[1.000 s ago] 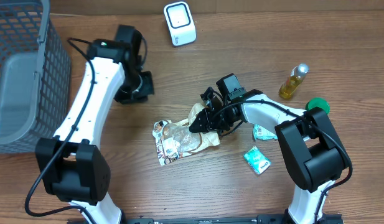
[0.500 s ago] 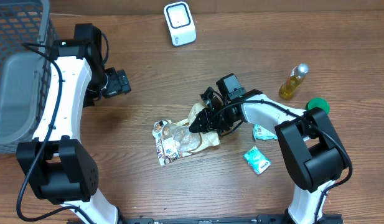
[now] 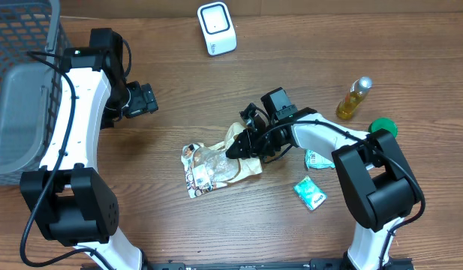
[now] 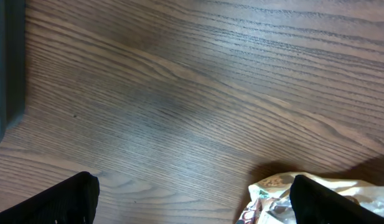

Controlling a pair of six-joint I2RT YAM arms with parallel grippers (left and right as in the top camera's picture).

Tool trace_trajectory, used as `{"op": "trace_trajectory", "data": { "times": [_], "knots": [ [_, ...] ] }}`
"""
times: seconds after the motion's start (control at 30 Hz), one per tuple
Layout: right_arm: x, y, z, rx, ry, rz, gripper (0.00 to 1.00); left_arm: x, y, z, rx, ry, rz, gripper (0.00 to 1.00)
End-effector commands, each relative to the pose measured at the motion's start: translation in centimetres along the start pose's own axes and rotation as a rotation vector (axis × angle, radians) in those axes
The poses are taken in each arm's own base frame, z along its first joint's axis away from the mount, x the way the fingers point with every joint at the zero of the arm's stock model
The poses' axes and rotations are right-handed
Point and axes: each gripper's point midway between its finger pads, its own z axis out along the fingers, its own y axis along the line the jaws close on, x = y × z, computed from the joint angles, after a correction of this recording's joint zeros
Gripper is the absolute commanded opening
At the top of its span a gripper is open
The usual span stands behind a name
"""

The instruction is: Scan the item barcode

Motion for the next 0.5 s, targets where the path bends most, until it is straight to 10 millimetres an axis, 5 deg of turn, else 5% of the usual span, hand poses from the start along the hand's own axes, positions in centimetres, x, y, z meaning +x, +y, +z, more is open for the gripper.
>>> {"op": "trace_trajectory", "data": {
  "times": [0.0,0.13,0.47],
  "knots": [
    [-1.5,3.4,-1.9,-0.167,-0.013,-0.057,0.28,-0.5,0.0,-0.2,-0.007,-0.016,0.008,0.99],
    [-2.3,6.6,-5.3,-0.289,-0.055,-0.121,0.27,-0.5,0.0,-0.2,-0.007,-0.017,0.008,1.00],
    [-1.0,10.6,-13.6,-0.294,-0.186,-0.234,0.26,-0.5,0.0,-0.2,-0.007,-0.017,0.008,0.99]
  ]
}}
